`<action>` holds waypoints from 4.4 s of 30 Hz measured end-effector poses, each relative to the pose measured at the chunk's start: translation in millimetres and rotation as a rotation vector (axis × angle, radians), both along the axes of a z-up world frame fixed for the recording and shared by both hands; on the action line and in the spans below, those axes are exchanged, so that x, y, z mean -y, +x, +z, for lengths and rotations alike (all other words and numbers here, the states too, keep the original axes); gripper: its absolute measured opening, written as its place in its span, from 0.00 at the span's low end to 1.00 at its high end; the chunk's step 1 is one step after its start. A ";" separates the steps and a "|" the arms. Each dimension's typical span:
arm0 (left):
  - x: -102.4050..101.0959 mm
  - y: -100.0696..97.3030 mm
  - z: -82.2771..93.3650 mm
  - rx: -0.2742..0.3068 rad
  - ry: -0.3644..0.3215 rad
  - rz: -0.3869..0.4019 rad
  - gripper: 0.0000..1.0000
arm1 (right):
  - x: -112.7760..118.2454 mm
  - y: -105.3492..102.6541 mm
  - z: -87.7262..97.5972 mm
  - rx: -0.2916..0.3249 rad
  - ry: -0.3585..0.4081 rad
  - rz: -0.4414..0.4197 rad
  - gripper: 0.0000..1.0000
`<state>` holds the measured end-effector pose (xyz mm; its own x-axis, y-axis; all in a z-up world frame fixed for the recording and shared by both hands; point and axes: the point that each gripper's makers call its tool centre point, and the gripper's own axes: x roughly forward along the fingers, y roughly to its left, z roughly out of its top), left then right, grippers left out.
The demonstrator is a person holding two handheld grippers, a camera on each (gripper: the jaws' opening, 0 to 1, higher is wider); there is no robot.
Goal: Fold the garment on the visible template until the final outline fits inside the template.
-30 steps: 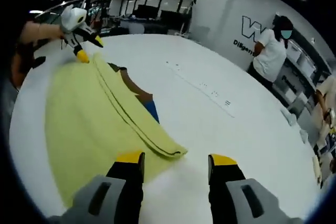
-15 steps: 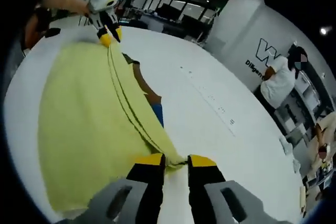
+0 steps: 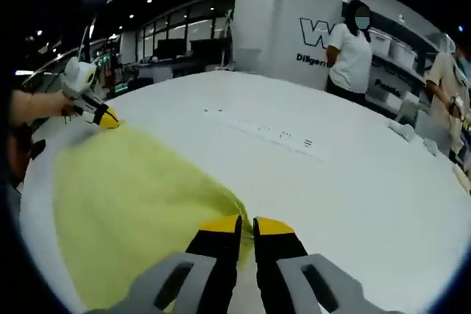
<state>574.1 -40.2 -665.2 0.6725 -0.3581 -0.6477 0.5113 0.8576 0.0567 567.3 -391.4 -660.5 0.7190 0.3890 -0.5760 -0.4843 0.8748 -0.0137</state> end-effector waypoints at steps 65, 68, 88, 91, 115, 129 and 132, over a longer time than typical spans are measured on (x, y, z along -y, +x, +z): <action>4.5 -185.2 12.6 -0.053 -0.170 -0.097 0.42 | -22.5 -190.7 12.0 -0.207 0.179 0.132 0.53; 3.8 -184.9 7.0 -0.066 -0.177 -0.085 0.36 | -18.4 -190.6 7.6 -0.194 0.166 0.127 0.48; 12.4 -183.5 -3.8 -0.077 -0.207 -0.079 0.04 | 0.3 -185.1 -8.2 -0.146 0.117 0.116 0.07; 12.7 -184.1 -3.9 -0.080 -0.210 -0.086 0.03 | -0.1 -183.8 -8.3 -0.153 0.147 0.111 0.00; 3.8 -197.0 1.0 -0.020 0.120 -0.417 0.02 | -4.0 -198.0 1.0 -0.185 0.121 0.160 0.00; -2.3 -217.2 2.6 -0.046 0.117 -0.404 0.02 | -8.0 -214.4 -3.3 -0.211 0.161 0.157 0.00; -3.9 -221.7 2.5 -0.047 0.124 -0.407 0.02 | -8.9 -218.1 -3.9 -0.217 0.169 0.157 0.00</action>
<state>352.4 -36.3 -662.8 0.4610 -0.5060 -0.7290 0.8112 0.5733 0.1151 349.3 -382.5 -664.3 0.5097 0.5887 -0.6274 -0.5894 0.7701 0.2439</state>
